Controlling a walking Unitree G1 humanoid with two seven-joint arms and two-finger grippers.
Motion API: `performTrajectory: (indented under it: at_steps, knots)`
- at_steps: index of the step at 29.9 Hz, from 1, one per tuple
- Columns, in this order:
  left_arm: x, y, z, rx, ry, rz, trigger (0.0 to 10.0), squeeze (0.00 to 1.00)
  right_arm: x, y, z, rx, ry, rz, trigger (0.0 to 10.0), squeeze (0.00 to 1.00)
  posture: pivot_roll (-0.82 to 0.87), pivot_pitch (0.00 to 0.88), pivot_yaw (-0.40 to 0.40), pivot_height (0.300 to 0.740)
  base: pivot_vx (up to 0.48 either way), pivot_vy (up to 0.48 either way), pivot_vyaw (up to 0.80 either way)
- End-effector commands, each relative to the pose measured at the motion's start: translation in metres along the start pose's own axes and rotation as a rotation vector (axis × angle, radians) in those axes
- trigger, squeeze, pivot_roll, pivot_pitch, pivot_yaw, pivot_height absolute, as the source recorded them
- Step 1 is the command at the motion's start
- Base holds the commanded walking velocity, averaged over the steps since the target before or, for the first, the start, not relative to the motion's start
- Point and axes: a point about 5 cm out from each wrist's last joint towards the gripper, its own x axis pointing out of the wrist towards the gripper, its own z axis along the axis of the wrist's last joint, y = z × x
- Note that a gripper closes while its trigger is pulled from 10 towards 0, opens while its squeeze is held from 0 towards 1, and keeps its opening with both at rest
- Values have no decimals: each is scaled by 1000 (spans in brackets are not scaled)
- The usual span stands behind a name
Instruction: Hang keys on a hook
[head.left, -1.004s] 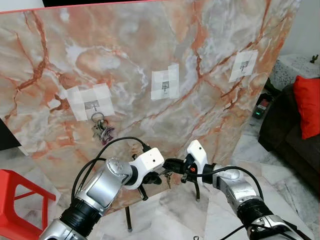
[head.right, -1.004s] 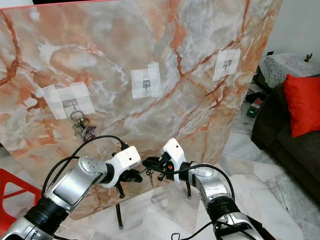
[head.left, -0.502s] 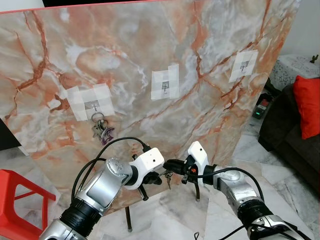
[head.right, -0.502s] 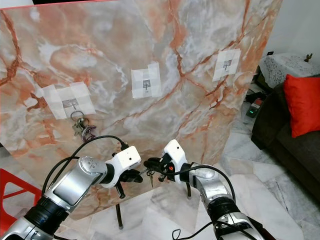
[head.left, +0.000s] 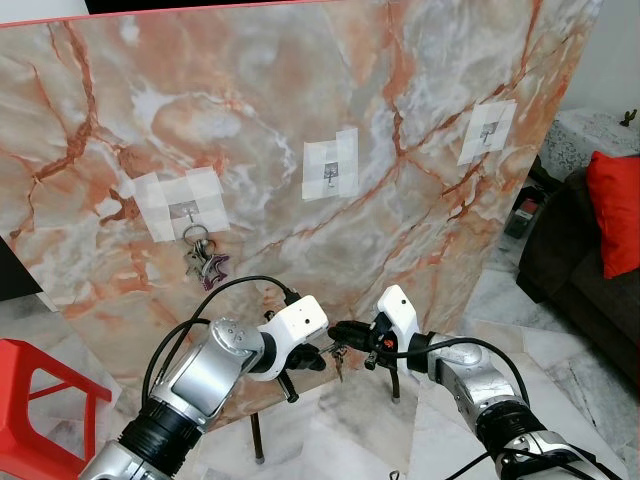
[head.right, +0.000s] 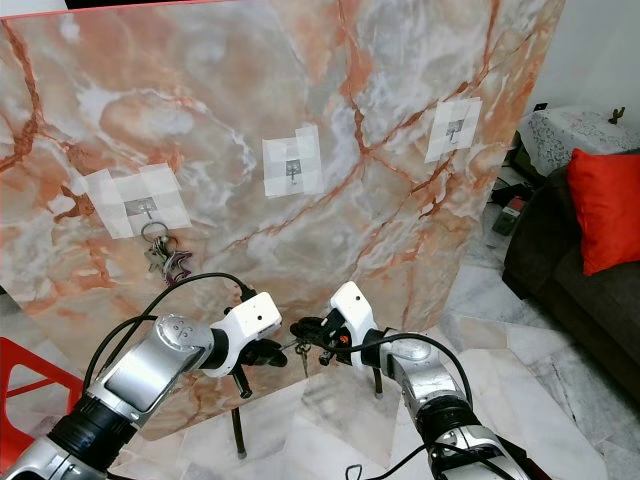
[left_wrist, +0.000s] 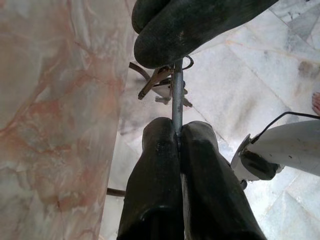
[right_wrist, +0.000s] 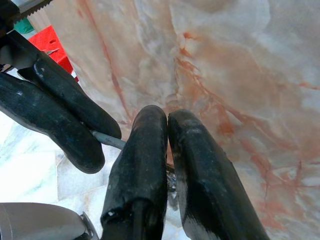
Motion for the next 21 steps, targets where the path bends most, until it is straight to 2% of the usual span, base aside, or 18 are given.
performTrajectory:
  at_steps: [1,11,21]
  knots:
    - [-14,12,25,25,-137,69,10000,0,-7,3,-28,49,122,-3,10000,0,59,0,-106,740,0,0,0]
    - [-20,17,33,1,-201,80,10000,0,-9,4,-34,65,136,-5,10000,0,60,0,-109,740,0,0,0]
    - [-22,21,34,-8,-218,109,10000,0,-10,5,-38,76,146,-11,10000,0,58,0,-108,740,0,0,0]
